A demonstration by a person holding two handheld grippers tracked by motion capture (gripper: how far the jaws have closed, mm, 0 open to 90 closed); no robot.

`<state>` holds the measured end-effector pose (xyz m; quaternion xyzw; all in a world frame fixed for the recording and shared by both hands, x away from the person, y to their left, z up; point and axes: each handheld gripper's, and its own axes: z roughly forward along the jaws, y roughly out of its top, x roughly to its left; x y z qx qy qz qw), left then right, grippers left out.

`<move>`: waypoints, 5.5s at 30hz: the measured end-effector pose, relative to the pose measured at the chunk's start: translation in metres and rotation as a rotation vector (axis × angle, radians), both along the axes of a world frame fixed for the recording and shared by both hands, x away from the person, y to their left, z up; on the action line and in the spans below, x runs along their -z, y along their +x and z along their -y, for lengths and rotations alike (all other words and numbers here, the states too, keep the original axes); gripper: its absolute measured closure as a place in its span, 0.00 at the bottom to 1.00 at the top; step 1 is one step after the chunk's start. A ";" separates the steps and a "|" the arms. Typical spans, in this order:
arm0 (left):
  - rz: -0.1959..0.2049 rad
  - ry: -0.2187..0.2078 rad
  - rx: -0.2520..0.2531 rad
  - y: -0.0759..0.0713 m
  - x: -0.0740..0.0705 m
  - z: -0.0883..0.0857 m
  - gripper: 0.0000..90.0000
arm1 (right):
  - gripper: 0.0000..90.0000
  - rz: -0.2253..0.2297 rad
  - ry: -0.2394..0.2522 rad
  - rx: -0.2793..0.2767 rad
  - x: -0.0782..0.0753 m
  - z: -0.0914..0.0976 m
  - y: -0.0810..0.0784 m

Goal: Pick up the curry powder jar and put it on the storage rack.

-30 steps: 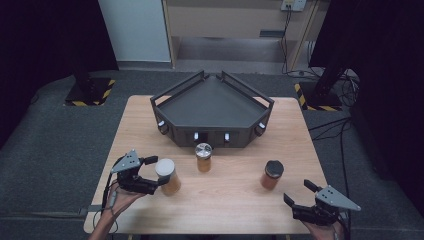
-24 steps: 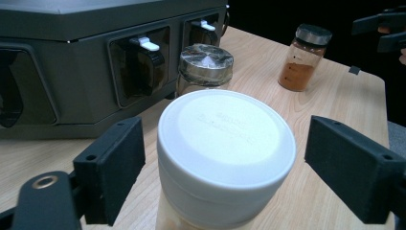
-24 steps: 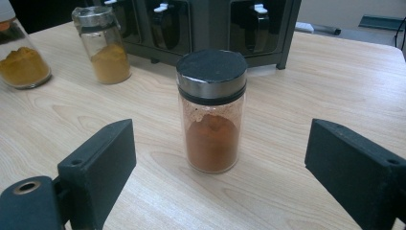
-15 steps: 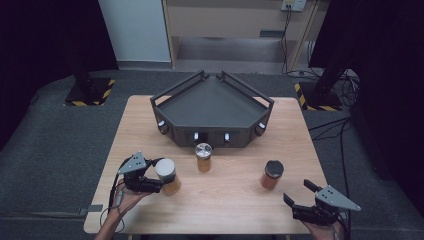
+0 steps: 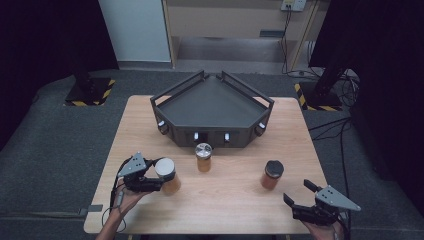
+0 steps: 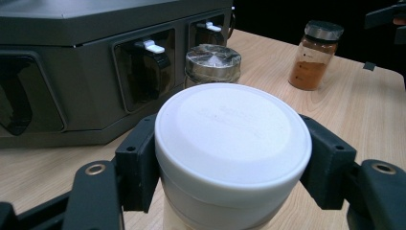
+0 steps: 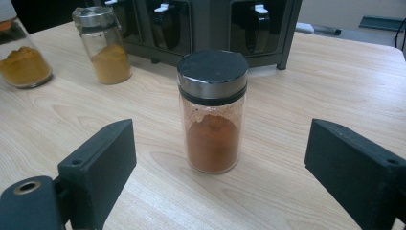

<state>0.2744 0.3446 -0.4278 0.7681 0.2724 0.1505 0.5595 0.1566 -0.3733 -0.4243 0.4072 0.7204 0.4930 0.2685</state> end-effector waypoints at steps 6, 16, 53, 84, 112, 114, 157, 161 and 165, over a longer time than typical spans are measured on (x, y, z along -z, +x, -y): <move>0.010 -0.013 0.002 0.003 -0.011 0.001 0.36 | 0.11 0.000 -0.001 0.000 0.000 0.000 0.000; 0.015 0.002 0.013 0.015 -0.038 0.010 0.36 | 0.11 0.000 0.000 -0.001 0.000 0.000 0.000; 0.013 0.017 -0.067 0.069 -0.150 0.041 0.36 | 0.12 -0.006 0.010 -0.010 0.001 0.001 0.002; 0.007 0.047 -0.311 0.146 -0.166 0.081 0.36 | 0.12 -0.009 0.021 -0.013 0.002 0.004 0.003; -0.020 0.045 -0.405 0.166 -0.137 0.099 0.36 | 0.12 -0.007 0.030 -0.011 0.003 0.005 0.002; -0.020 0.044 -0.411 0.166 -0.135 0.099 0.36 | 0.12 -0.008 0.031 -0.011 0.003 0.005 0.002; 0.055 -0.017 -0.356 0.137 -0.153 0.074 0.12 | 0.11 -0.009 0.021 -0.019 0.002 0.004 0.002; 0.070 -0.014 -0.340 0.127 -0.155 0.068 0.12 | 0.11 -0.010 0.021 -0.019 0.002 0.004 0.002; 0.082 -0.014 -0.324 0.116 -0.158 0.062 0.11 | 0.11 -0.011 0.021 -0.018 0.002 0.003 0.002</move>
